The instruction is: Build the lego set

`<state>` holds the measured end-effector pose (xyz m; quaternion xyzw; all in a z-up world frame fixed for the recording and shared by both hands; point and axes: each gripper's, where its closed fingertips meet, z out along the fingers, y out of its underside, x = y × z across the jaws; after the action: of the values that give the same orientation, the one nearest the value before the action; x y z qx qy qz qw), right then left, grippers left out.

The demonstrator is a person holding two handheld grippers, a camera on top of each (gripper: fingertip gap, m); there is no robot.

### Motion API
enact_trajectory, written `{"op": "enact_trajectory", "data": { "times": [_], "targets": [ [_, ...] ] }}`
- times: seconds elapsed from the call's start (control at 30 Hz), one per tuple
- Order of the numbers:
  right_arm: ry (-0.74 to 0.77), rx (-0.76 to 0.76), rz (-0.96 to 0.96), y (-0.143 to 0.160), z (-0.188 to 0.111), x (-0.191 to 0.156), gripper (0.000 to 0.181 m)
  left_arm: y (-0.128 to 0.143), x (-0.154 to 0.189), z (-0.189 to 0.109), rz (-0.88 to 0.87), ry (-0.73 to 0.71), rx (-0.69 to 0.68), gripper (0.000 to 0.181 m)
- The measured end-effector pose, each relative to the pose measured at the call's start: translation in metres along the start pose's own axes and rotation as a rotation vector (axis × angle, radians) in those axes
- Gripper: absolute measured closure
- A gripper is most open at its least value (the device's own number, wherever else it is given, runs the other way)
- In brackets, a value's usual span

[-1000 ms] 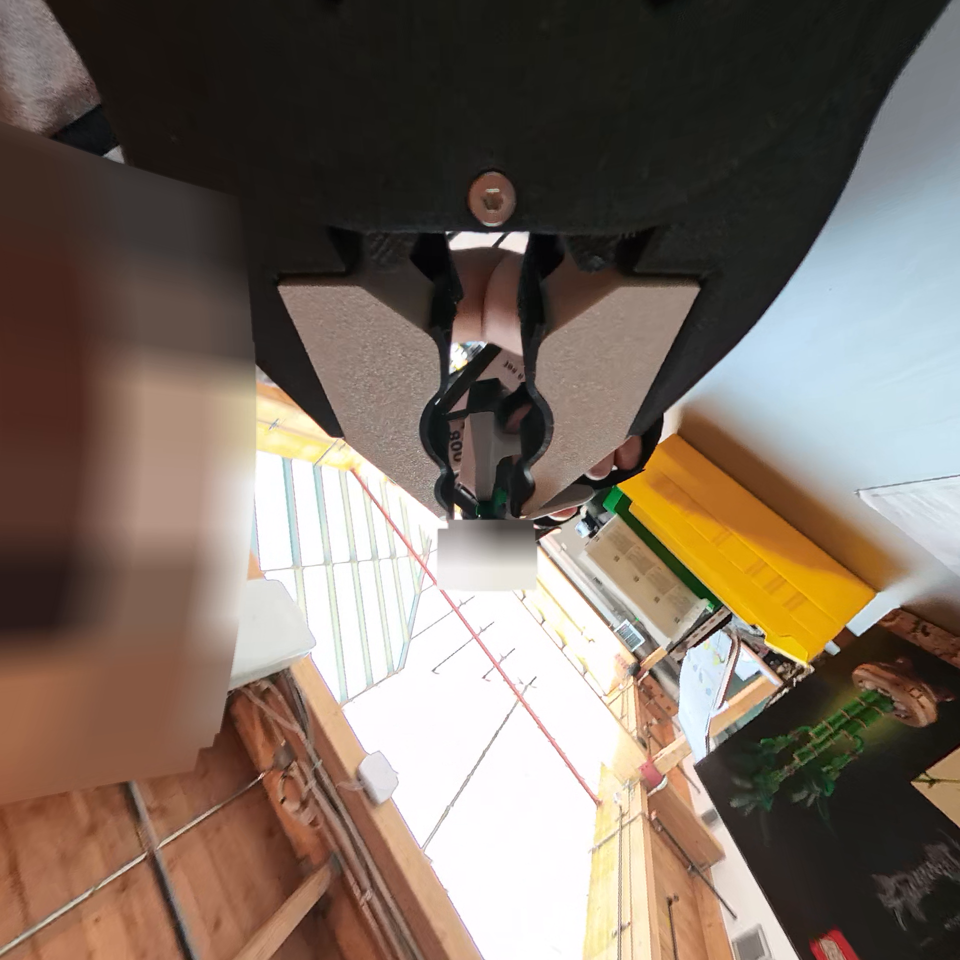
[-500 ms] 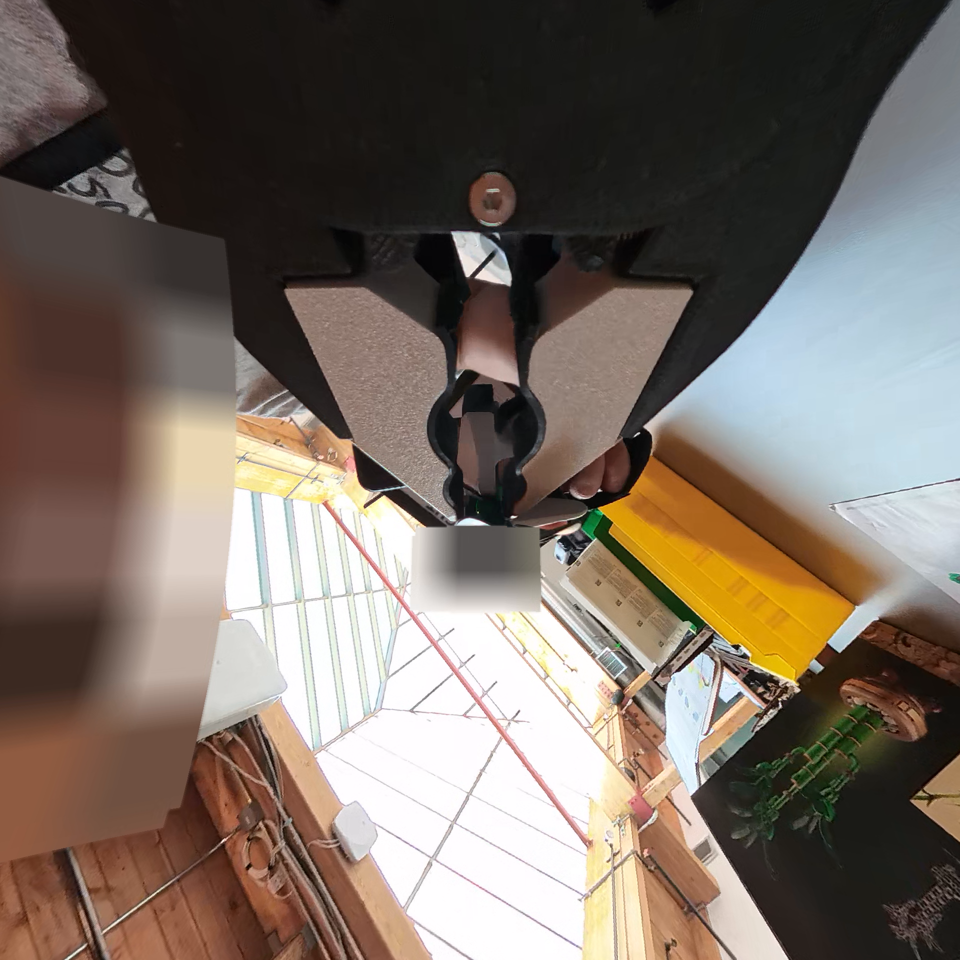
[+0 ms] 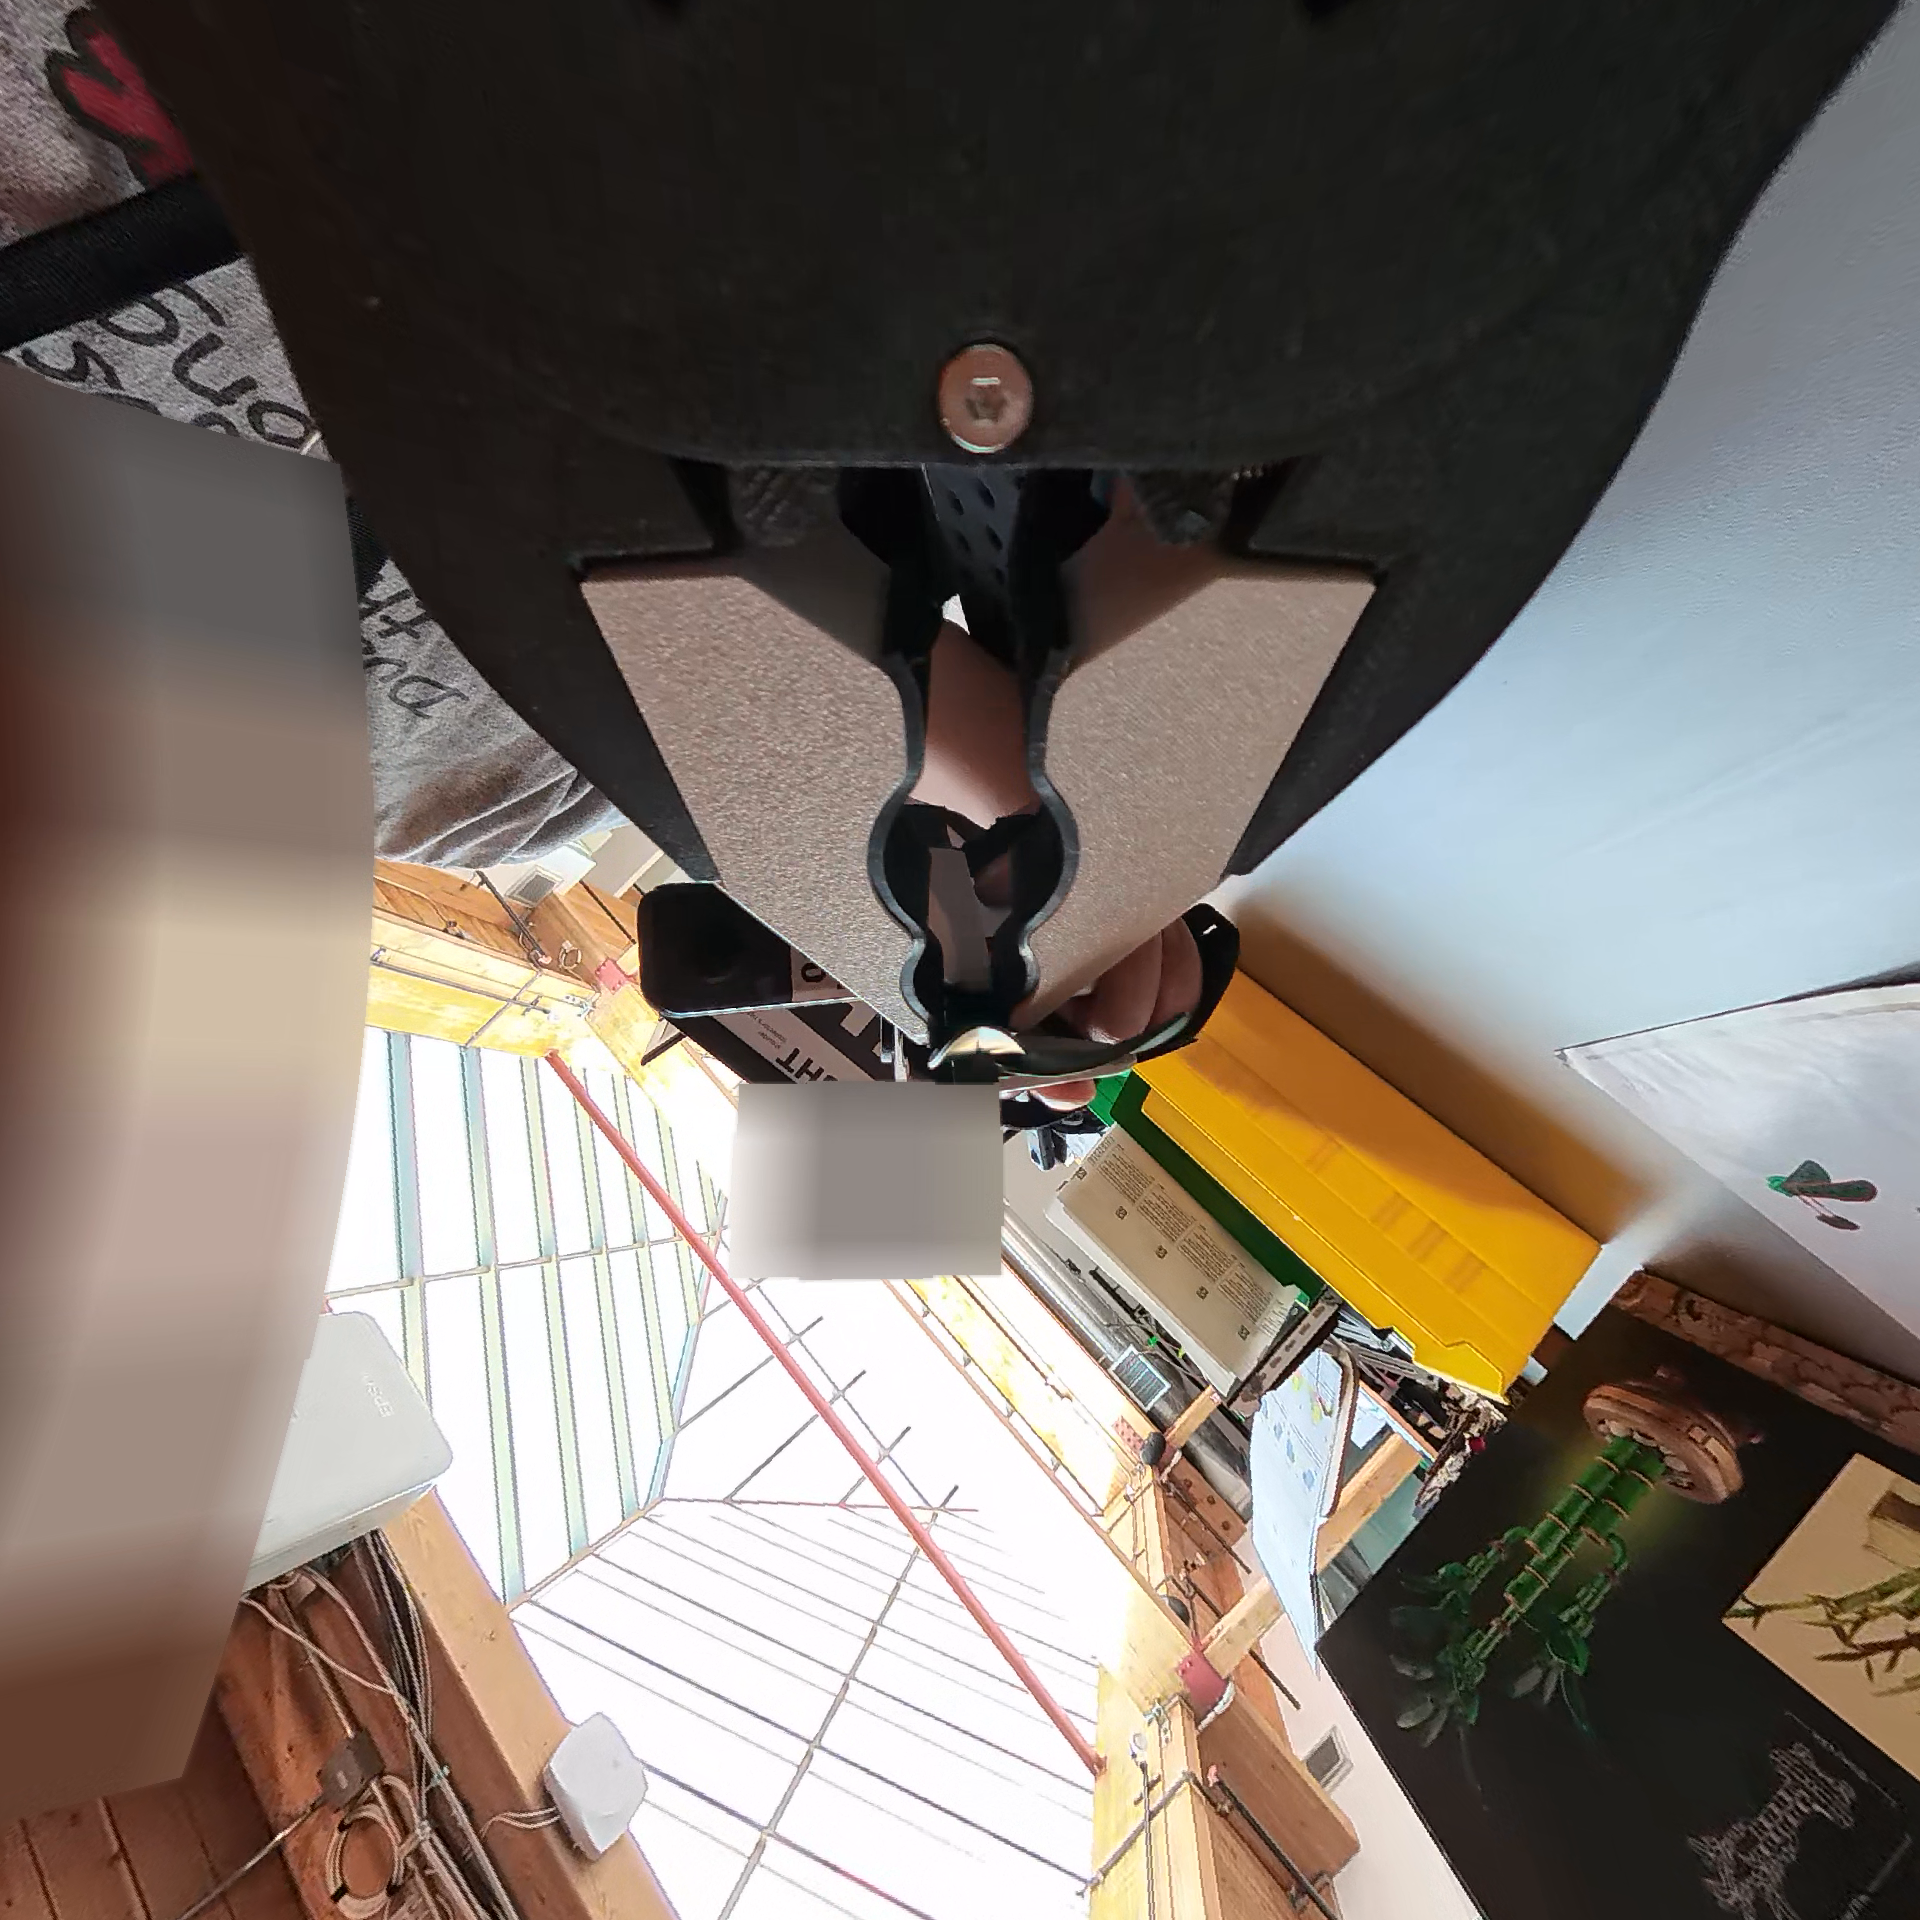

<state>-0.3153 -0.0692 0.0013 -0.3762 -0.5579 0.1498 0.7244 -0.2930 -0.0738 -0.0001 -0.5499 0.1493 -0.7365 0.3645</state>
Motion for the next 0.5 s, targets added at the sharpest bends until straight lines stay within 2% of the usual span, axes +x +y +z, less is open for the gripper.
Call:
{"op": "enact_trajectory", "data": {
  "times": [0.5],
  "targets": [
    [-0.024, -0.030, 0.046, 0.0013, -0.0003, -0.0011, 0.168, 0.0013, -0.0011, 0.0000, -0.007, -0.004, -0.007, 0.175]
  ]
}}
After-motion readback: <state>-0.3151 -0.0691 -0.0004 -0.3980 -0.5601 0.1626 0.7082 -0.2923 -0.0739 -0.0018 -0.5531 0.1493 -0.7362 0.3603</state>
